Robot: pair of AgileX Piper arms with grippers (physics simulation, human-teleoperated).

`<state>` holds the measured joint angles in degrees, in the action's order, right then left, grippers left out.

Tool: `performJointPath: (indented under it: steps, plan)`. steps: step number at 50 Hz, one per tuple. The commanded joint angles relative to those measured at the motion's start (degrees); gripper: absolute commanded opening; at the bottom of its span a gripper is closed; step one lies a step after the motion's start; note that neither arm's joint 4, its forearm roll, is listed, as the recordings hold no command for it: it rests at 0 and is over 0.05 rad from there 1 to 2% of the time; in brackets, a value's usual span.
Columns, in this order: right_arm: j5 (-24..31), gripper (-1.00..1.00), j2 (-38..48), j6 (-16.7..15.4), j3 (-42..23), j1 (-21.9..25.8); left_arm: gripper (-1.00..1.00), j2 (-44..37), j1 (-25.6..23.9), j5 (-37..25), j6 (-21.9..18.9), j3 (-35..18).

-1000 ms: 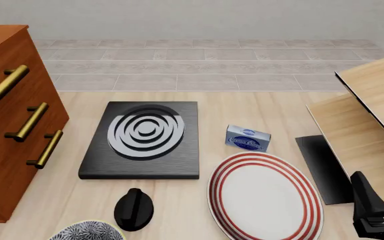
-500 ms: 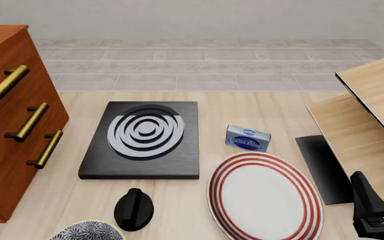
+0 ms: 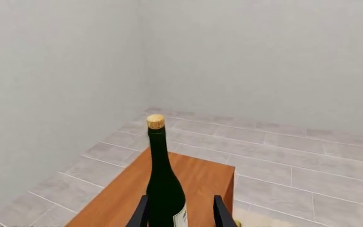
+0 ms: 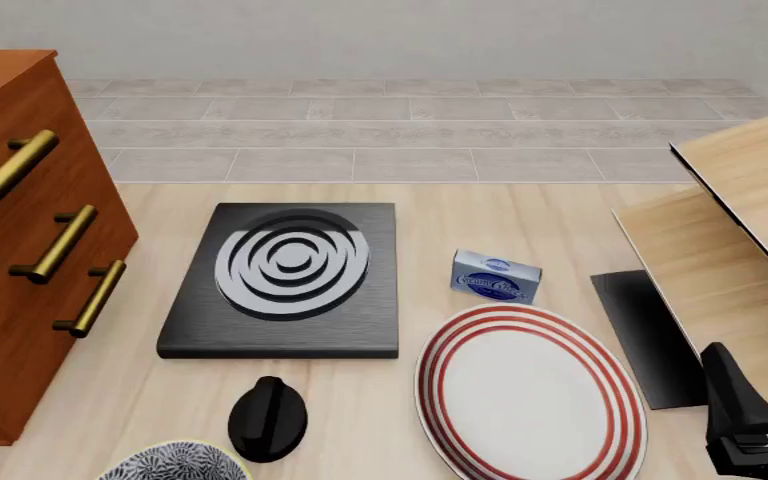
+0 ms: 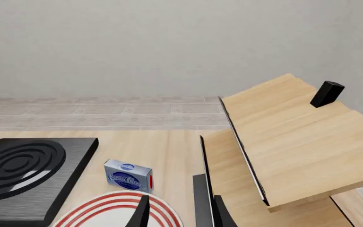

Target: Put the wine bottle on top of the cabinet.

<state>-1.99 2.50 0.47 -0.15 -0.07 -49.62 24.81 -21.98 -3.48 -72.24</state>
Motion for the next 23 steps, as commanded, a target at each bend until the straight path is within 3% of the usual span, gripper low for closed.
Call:
performJointPath:
  steps: [1,23]
  plan:
    - [0.0,1.0,0.0,0.0,0.0,0.0,1.0,3.2,-0.6,-2.0,0.5,1.0]
    - [0.0,1.0,0.0,0.0,0.0,0.0,1.0,12.6,-2.7,-6.6,2.5,6.7]
